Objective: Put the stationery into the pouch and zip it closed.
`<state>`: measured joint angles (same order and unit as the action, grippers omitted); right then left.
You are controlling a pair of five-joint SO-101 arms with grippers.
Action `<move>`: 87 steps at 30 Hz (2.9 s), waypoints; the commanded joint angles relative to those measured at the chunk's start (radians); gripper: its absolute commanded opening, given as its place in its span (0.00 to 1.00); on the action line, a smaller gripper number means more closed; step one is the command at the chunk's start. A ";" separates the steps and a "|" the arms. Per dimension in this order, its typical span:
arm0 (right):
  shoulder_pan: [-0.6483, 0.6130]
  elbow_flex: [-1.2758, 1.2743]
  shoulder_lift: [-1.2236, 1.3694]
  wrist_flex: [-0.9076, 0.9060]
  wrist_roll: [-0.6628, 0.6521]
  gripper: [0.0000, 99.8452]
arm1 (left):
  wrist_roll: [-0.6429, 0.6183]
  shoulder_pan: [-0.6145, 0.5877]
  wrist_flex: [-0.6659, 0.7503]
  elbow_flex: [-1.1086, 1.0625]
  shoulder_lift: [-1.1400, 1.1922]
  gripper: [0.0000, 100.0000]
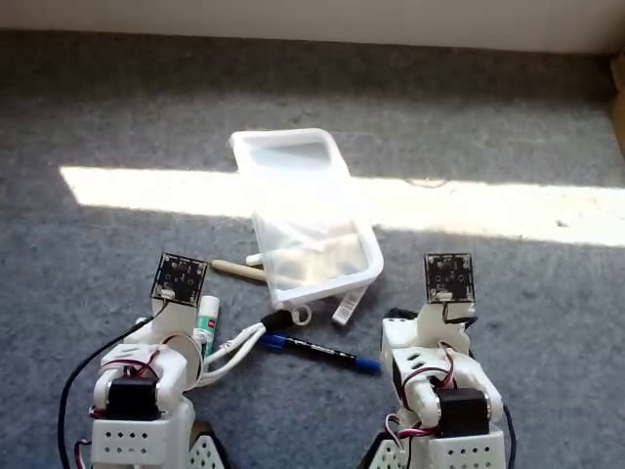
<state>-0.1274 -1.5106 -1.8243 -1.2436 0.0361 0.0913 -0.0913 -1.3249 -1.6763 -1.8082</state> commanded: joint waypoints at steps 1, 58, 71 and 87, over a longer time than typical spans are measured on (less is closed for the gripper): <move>0.004 0.116 -0.013 -0.008 0.075 0.00 | 0.006 0.015 -0.003 -0.021 -0.008 0.01; -0.731 0.499 1.164 0.510 0.598 0.12 | 0.006 0.015 -0.003 -0.021 -0.008 0.01; -0.737 0.708 1.417 0.432 0.654 0.12 | 0.006 0.015 -0.003 -0.021 -0.008 0.01; -0.751 0.756 1.564 0.426 0.721 0.19 | 0.006 0.015 -0.003 -0.021 -0.008 0.01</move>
<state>-0.8577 -0.8017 -0.2654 -0.8094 0.7465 0.0913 -0.0913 -1.3249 -1.6763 -1.8082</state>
